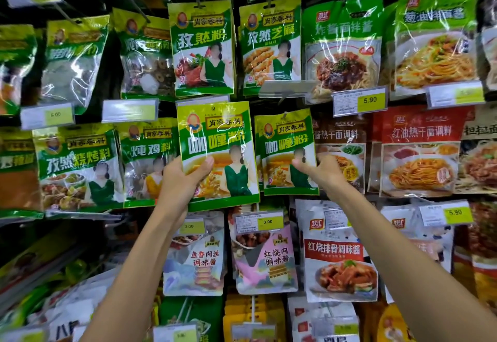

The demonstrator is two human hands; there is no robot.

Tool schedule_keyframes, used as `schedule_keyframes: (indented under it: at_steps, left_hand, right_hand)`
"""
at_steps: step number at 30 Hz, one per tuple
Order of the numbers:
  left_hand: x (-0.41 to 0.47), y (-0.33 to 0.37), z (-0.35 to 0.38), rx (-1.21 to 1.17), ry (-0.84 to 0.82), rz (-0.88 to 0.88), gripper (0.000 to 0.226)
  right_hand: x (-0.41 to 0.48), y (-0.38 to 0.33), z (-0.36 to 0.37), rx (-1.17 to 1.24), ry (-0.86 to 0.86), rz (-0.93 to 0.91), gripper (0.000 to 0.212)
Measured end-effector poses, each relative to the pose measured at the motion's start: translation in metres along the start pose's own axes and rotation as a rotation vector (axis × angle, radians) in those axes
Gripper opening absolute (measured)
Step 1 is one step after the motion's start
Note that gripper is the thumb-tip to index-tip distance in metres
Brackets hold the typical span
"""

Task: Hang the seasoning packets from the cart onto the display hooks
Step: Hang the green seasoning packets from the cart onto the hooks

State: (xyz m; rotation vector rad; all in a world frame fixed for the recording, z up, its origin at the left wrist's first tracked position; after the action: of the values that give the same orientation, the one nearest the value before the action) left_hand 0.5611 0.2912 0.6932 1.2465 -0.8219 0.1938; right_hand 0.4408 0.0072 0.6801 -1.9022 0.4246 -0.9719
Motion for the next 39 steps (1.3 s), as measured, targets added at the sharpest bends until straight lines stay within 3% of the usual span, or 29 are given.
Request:
schedule_keyframes:
  at_steps: [2,5,6,9,11,16,19,23,25,29,36,39]
  left_hand:
    - [-0.004,-0.005,0.005,-0.019,-0.015,-0.023,0.022]
    - [-0.012,-0.015,0.017,-0.059,-0.040,-0.072,0.052]
    - [-0.015,-0.018,0.024,-0.065,-0.060,-0.092,0.057]
    - [-0.027,-0.022,0.050,-0.051,-0.134,-0.112,0.034]
    - [-0.031,-0.024,0.066,-0.063,-0.158,-0.134,0.035]
    - [-0.035,-0.020,0.089,-0.005,-0.201,-0.130,0.033]
    - [-0.024,0.001,0.079,0.284,-0.125,0.042,0.016]
    - [-0.006,0.087,0.038,0.788,0.339,0.612,0.018]
    - [0.004,0.112,0.035,0.957,0.457,0.804,0.023]
    - [0.038,0.112,0.047,1.161,0.408,0.860,0.037]
    - [0.050,0.095,0.055,1.199,0.407,0.905,0.031]
    - [0.050,0.095,0.055,1.195,0.414,0.911,0.030]
  right_hand:
    - [-0.013,-0.003,-0.021,-0.196,0.174,-0.082,0.042]
    - [-0.042,-0.020,-0.042,-0.174,0.383,-0.203,0.026]
    - [-0.048,-0.026,-0.037,-0.116,0.341,-0.222,0.025]
    - [-0.058,-0.034,0.008,0.264,-0.019,-0.119,0.039]
    - [-0.065,-0.039,0.029,0.356,-0.164,-0.055,0.053]
    - [-0.065,-0.034,0.035,0.452,-0.186,-0.006,0.043]
    - [-0.060,-0.030,0.029,0.455,-0.184,-0.014,0.031]
    - [-0.050,-0.020,0.012,0.457,-0.140,-0.003,0.047]
    - [-0.044,-0.016,0.006,0.456,-0.132,0.003,0.047]
    - [-0.032,-0.018,-0.002,0.440,-0.122,-0.006,0.029]
    - [-0.014,-0.027,-0.002,0.332,-0.131,0.025,0.040]
    - [-0.010,-0.025,-0.001,0.319,-0.132,0.061,0.033]
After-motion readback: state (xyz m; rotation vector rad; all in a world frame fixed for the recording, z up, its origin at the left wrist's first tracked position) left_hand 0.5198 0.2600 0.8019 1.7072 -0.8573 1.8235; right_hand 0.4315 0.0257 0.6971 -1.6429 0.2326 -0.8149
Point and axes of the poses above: each hand's wrist, its own x-axis towards the middle knuckle, its own z-axis out of the palm, y = z × x, the point moved 10 cm from there along x, towards the middle knuckle
